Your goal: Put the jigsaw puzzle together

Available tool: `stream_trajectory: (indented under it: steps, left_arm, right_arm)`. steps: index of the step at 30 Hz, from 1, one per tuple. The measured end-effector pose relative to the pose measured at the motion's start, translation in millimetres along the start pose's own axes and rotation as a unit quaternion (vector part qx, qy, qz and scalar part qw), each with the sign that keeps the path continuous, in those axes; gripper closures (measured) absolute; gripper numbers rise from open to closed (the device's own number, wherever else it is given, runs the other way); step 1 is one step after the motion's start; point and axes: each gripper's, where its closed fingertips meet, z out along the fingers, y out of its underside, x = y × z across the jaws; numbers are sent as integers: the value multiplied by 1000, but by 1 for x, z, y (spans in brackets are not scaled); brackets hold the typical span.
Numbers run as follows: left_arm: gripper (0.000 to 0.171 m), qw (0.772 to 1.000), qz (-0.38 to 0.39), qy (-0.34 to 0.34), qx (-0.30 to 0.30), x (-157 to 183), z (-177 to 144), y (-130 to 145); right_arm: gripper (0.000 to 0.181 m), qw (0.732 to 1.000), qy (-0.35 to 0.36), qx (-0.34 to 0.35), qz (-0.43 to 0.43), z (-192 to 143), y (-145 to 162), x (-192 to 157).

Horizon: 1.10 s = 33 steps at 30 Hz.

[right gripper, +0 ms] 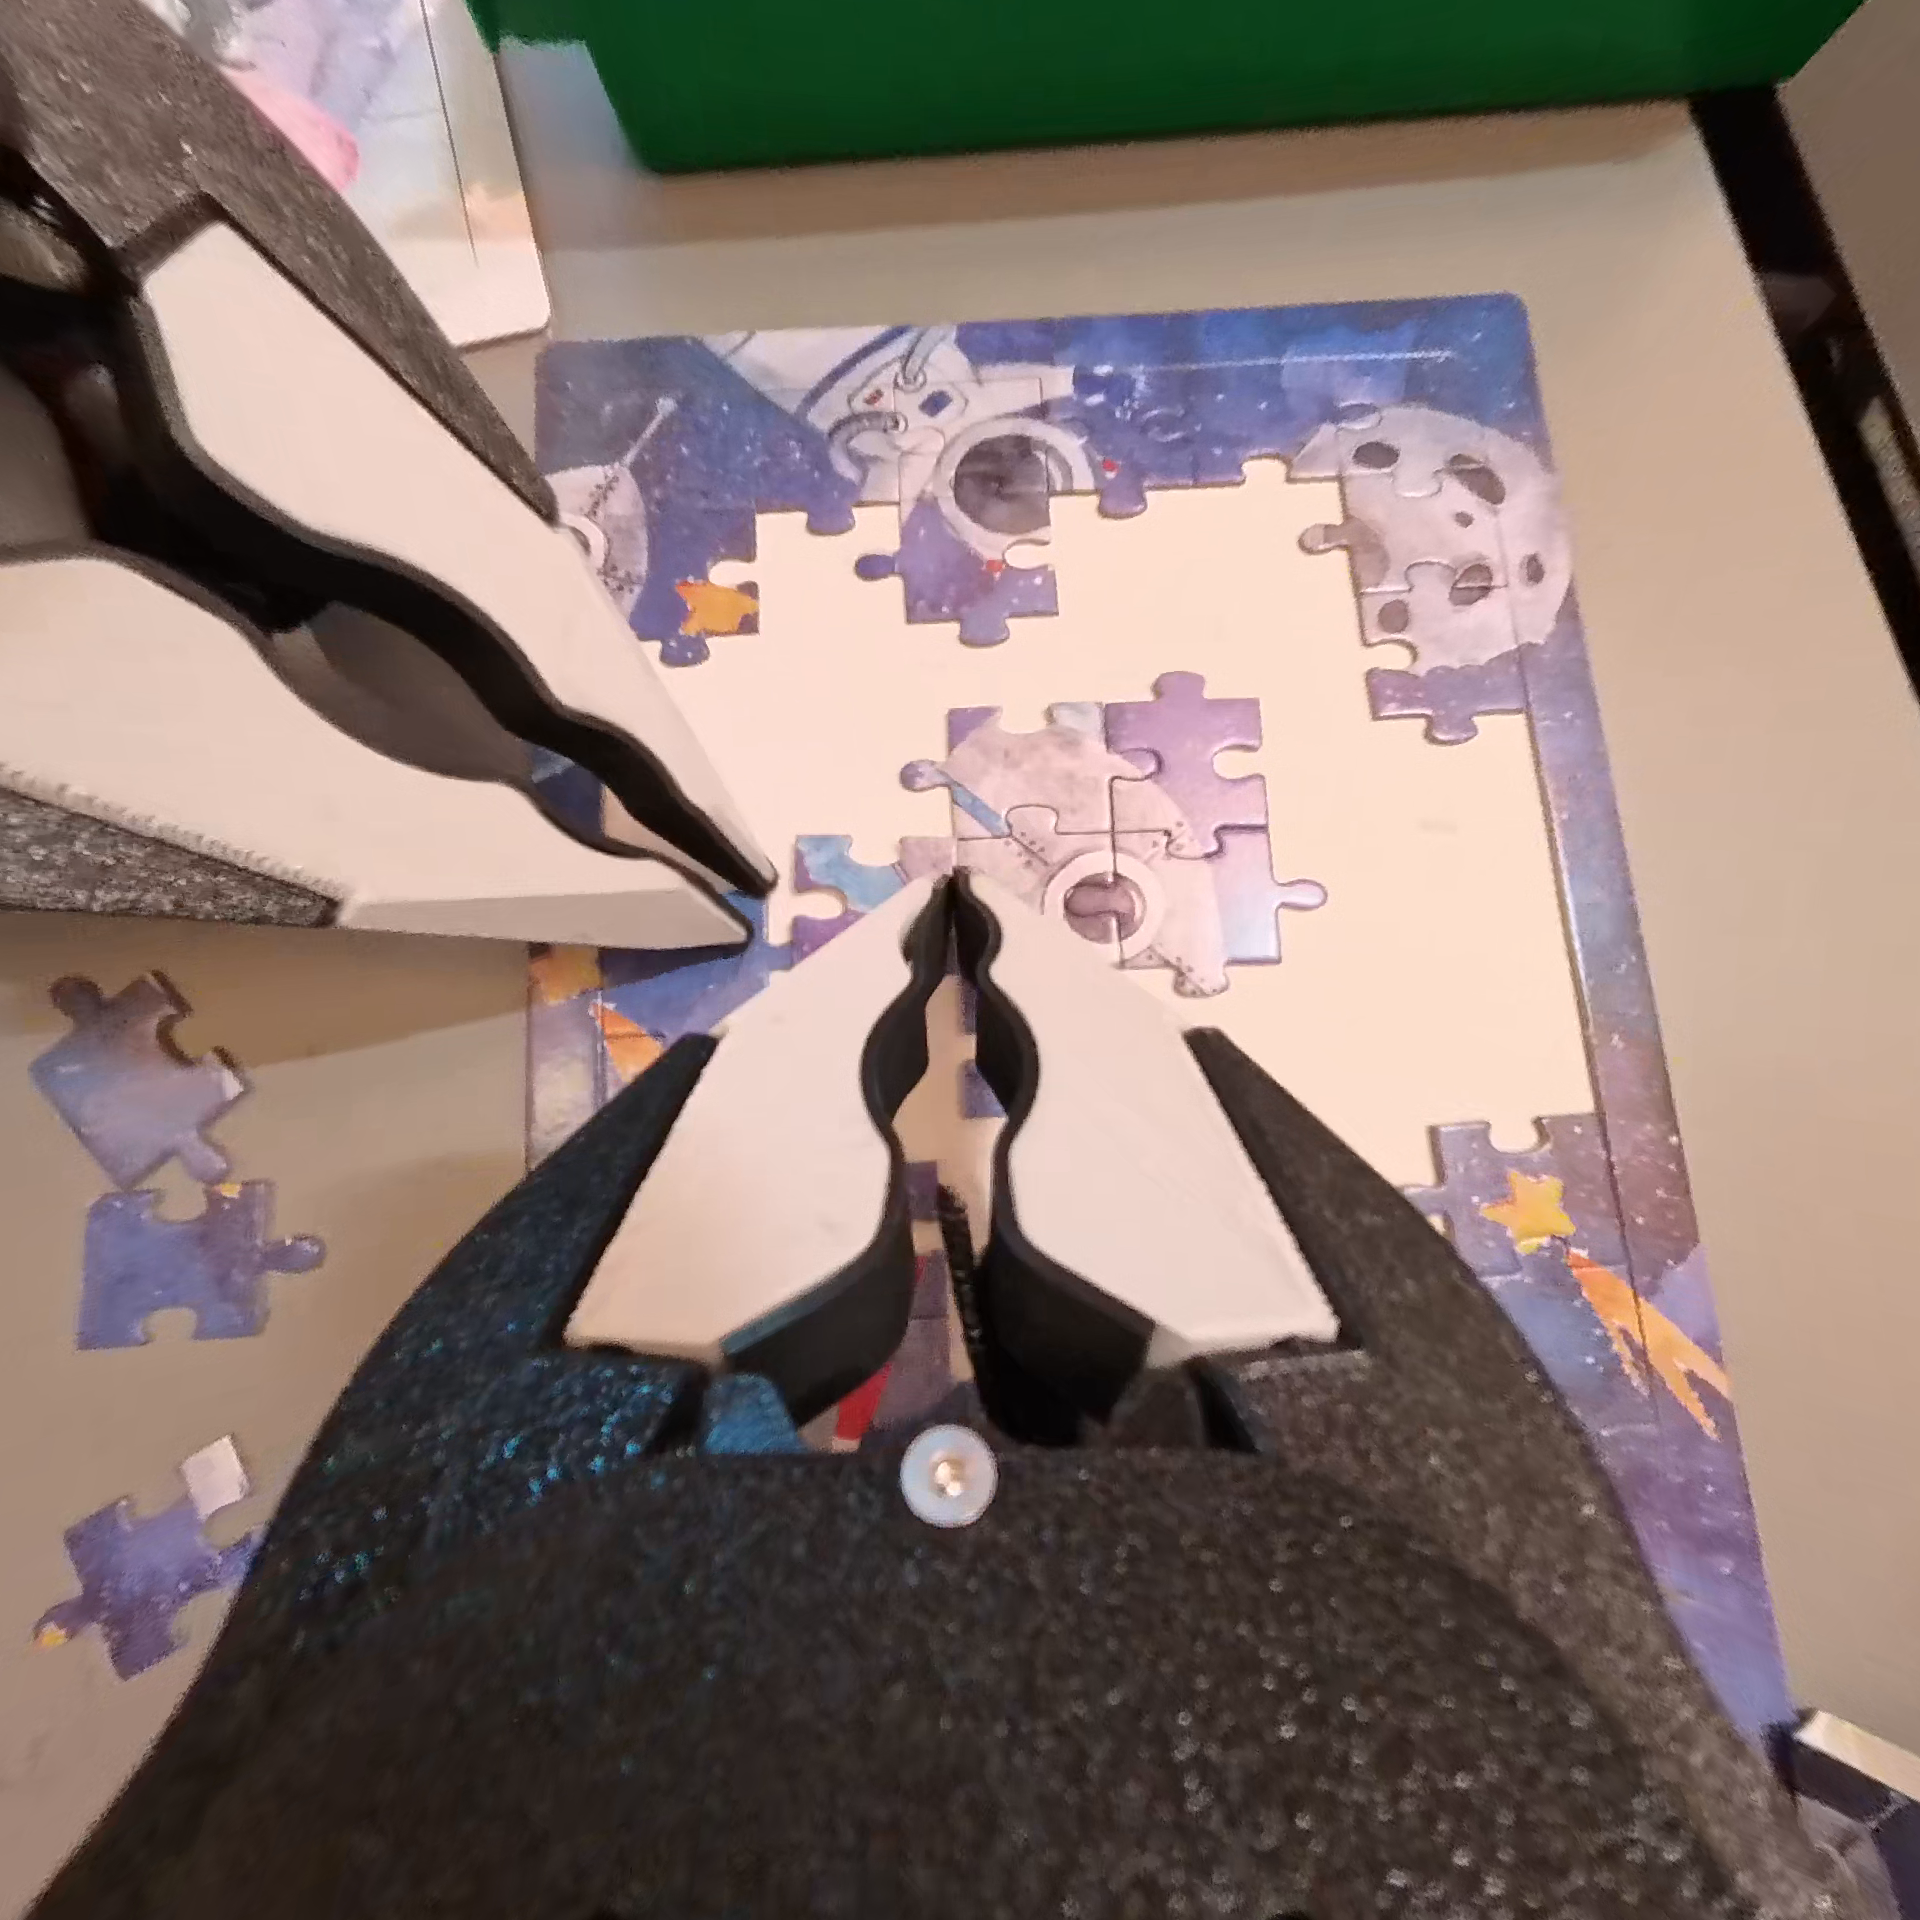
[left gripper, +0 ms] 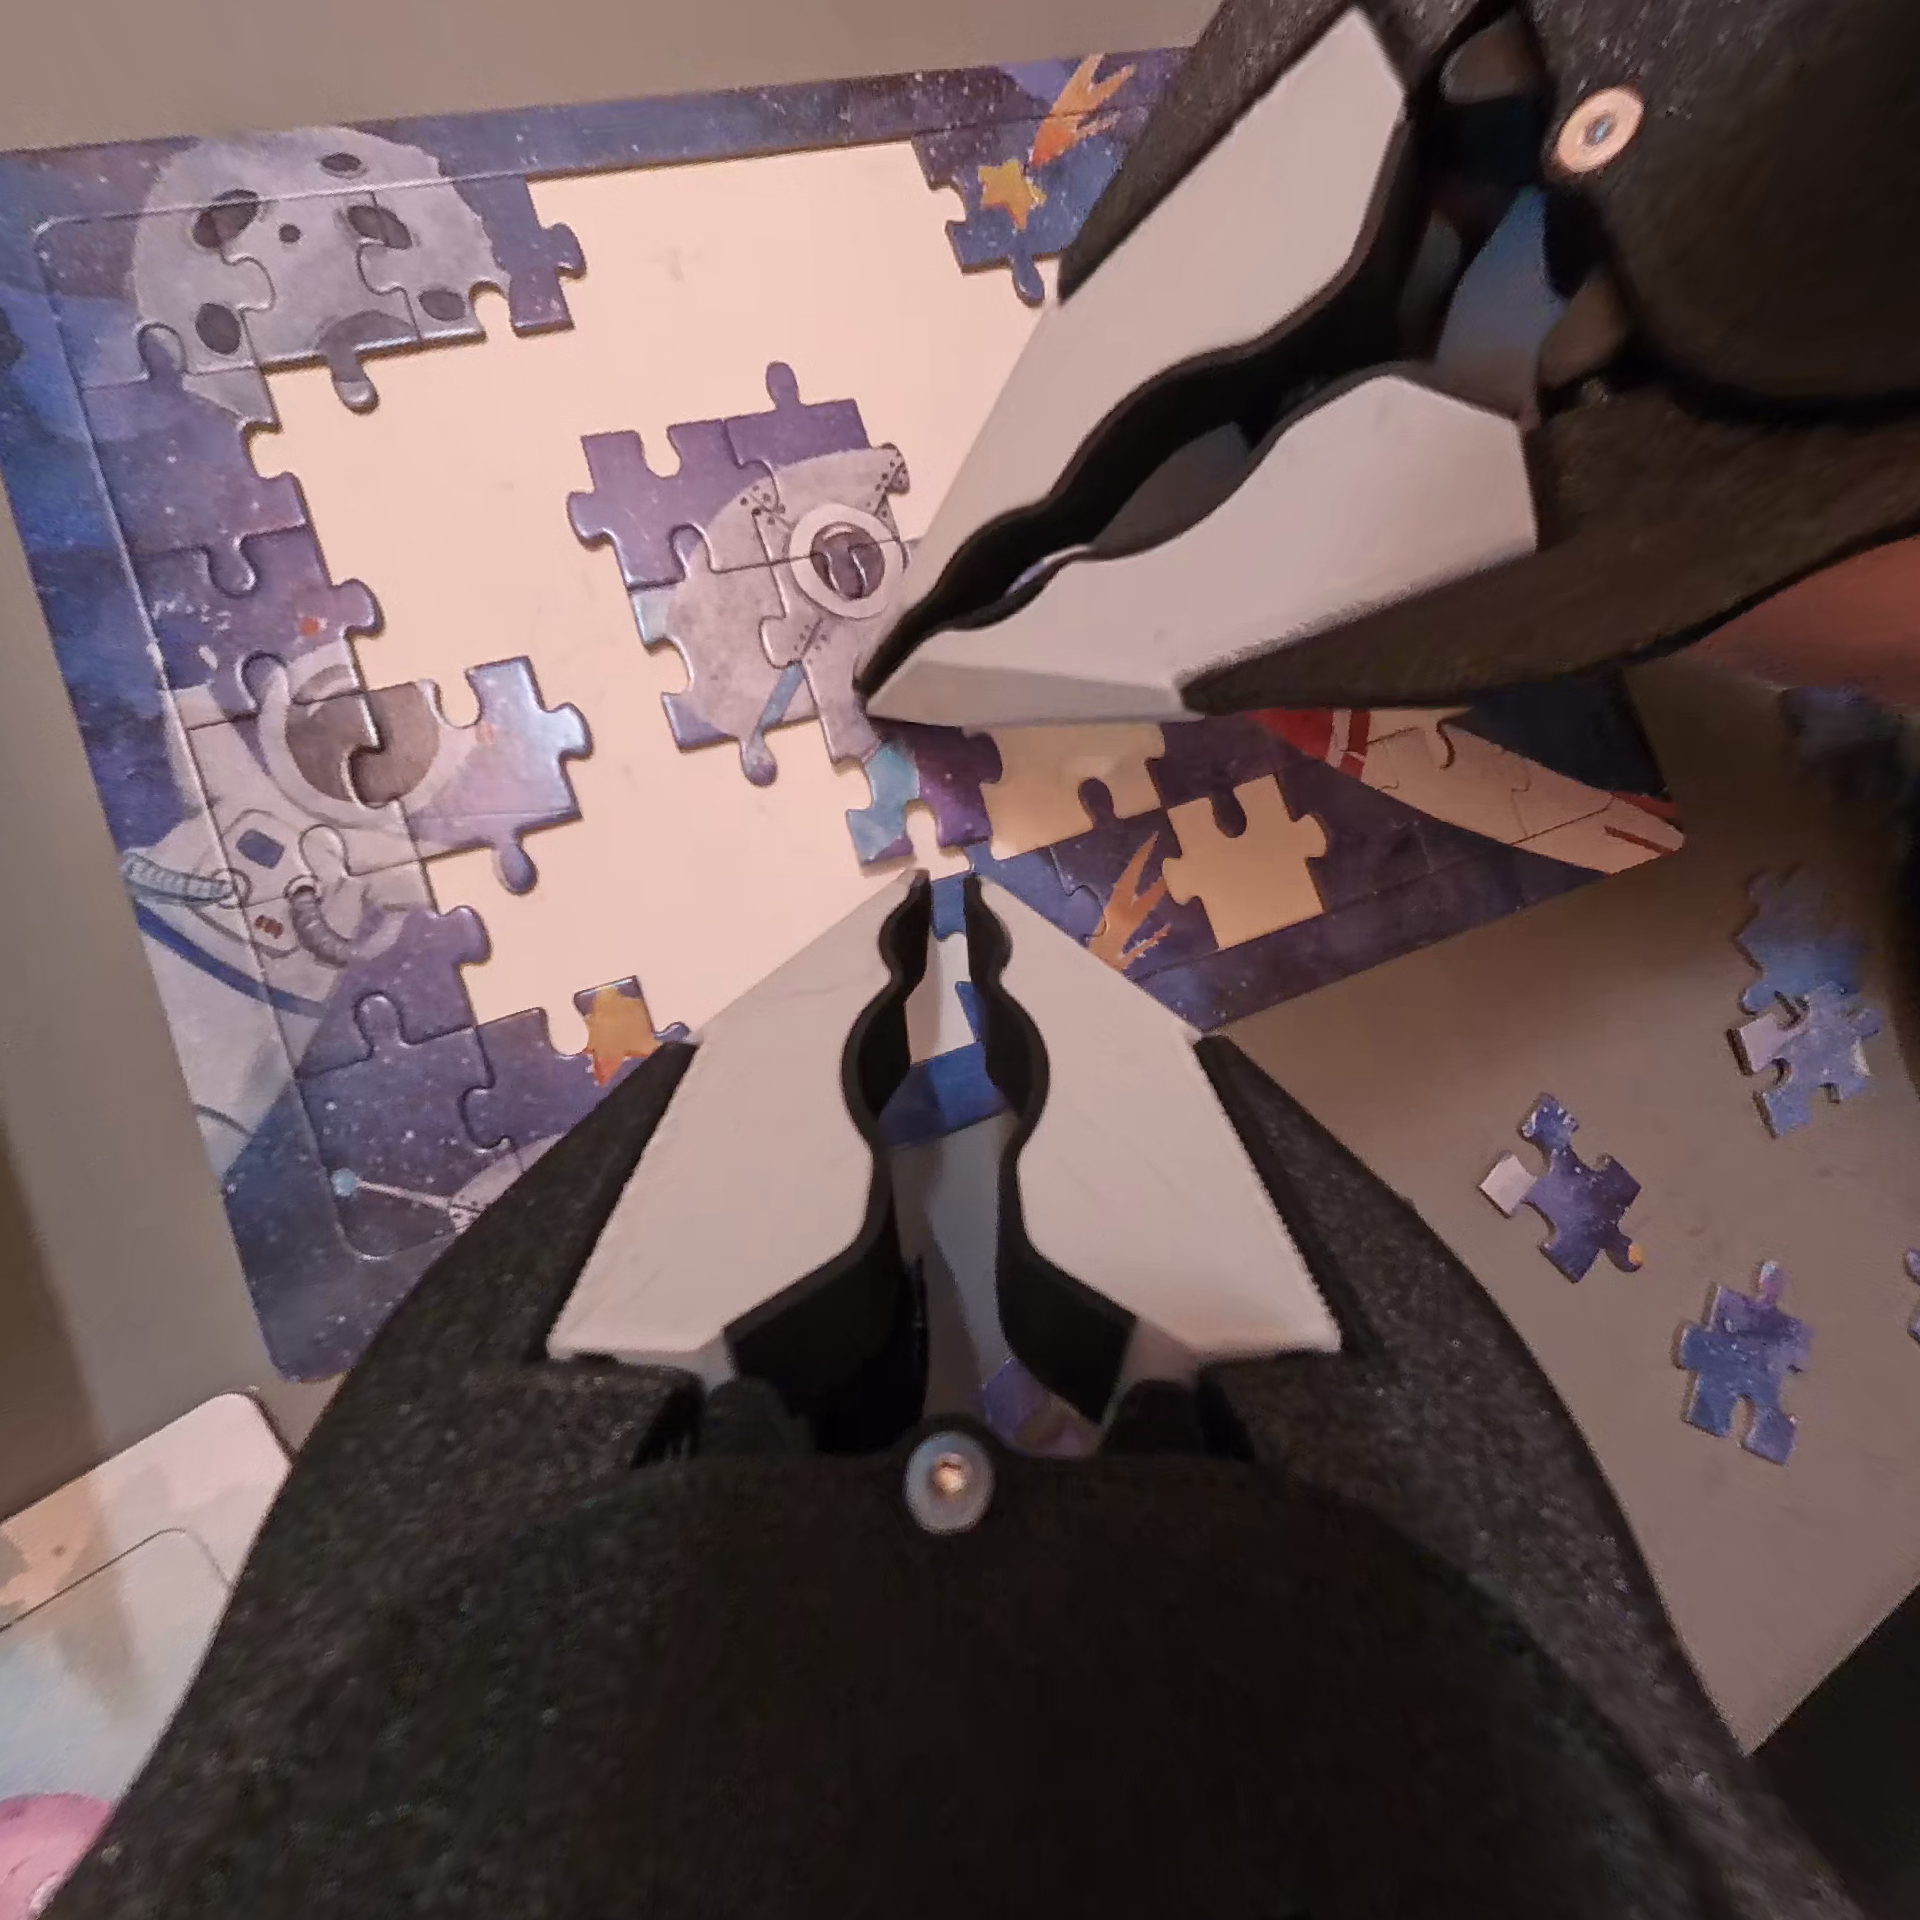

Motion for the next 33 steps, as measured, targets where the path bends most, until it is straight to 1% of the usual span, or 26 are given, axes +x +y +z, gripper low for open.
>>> stream_trajectory:
  steps: [6, 8, 10, 13, 15, 17, 20, 22, 25, 30, 33]
  left_arm:
    - [166, 1000, 3, 5, 11, 2, -6, -4]
    - [169, 1000, 9, 13, 22, 6, -10, -8]
    - [171, 999, 16, 24, 20, 10, -10, -8]
    - [171, 1000, 25, 12, 12, 9, -7, -5]
    - [171, 1000, 24, 7, 13, 8, -7, -6]
    - [171, 1000, 23, -6, 14, 3, -7, -7]
    - [171, 999, 18, -31, 20, -5, -5, -8]
    - [171, 999, 12, -41, 30, -9, -3, -11]
    - [171, 998, 17, -45, 31, -10, 3, -12]
    - [171, 998, 15, -46, 26, -11, 6, -10]
    - [171, 999, 10, -42, 29, -10, 6, -10]
  right_arm:
    - [181, 1000, -5, -2, 11, 1, 1, 0]
    - [181, 1000, -13, 0, 23, 1, 1, 0]
    - [181, 999, -23, 1, 40, -1, 0, 0]
    - [181, 997, -19, 46, 65, -17, -15, 11]
    - [181, 996, 0, 50, 75, -24, -16, 20]
    - [181, 997, 4, 43, 62, -22, -14, 18]
    - [181, 999, -20, 12, 33, -8, -5, -1]
    - [181, 1000, -8, -11, 9, 1, 3, -2]
    - [181, 1000, 3, -6, -13, 1, 2, -2]
    - [181, 999, 16, -19, -22, -3, 3, 1]
    - [181, 999, -7, -5, -33, -12, 0, -6]
